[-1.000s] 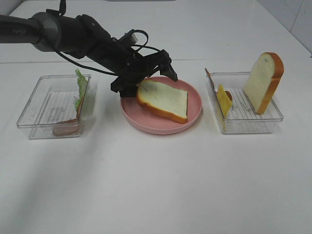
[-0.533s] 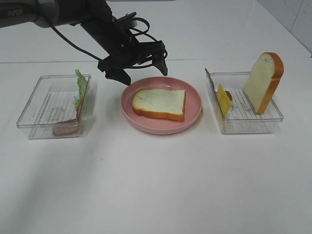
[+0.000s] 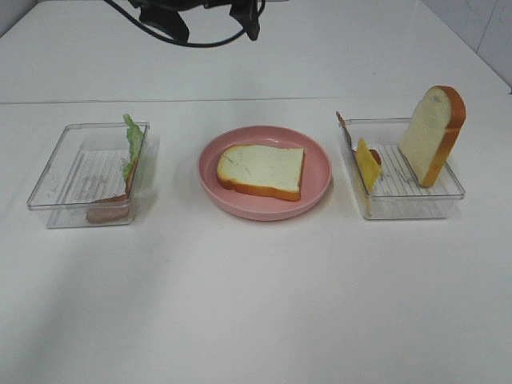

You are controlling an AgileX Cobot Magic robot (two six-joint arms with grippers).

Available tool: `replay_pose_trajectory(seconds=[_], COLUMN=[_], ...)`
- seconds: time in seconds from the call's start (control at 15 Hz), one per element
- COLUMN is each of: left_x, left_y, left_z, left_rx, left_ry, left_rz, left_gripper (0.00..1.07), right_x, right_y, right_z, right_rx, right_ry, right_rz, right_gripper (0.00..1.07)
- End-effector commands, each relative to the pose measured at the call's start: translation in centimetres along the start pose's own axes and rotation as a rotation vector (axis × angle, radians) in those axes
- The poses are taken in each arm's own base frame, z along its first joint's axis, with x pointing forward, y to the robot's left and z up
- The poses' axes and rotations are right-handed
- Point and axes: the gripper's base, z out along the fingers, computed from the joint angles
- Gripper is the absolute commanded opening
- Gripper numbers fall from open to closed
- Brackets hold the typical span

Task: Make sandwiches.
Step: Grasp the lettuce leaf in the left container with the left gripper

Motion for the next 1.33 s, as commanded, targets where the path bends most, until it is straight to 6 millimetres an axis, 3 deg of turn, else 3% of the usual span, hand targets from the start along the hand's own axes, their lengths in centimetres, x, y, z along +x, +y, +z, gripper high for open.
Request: replay_pose_trajectory(seconds=[0.07,0.27,0.47,0.6,0.73,1.07,1.33], left_x=[0.4,1.6,3.3,4.3,4.4,5.1,5.8], left_y=[0.5,4.5,8.8,10.9,11.2,12.9,13.9], left_z=[-3.1,-5.6,-5.5,-3.9,-2.6,3.3,6.7], left_rx=[-0.102,-0.159,-0.198,-0.2,-0.198,-0.2,-0.204], left_ry=[0.055,0.123,0.21,0.258,0.252,0.229,0.2], left_rz=[0.022,-0.067,-0.162,-0.216,-0.22,-0.243,-0.274], left_gripper=[1.01,1.01,1.0,1.0,1.0,1.0,1.0], right_x=[0.2,0.2,0.2,0.2,0.2,0.2,0.2], right_y=[0.0,0.0,0.0,0.0,0.0,0.0,0.0], right_z=[-0.2,-0.2,-0.2,-0.2,-0.2,-0.2,-0.2], right_rx=[0.003,0.003,0.003,0.003,0.003,0.003,0.003], right_ry=[-0.024,-0.024,-0.024,-0.024,-0.024,-0.024,-0.024], right_rz=[-0.004,-0.004,-0.004,-0.004,-0.004,-0.004,-0.004], right_gripper=[0.98,0.98,0.98,0.98,0.98,0.98,0.98])
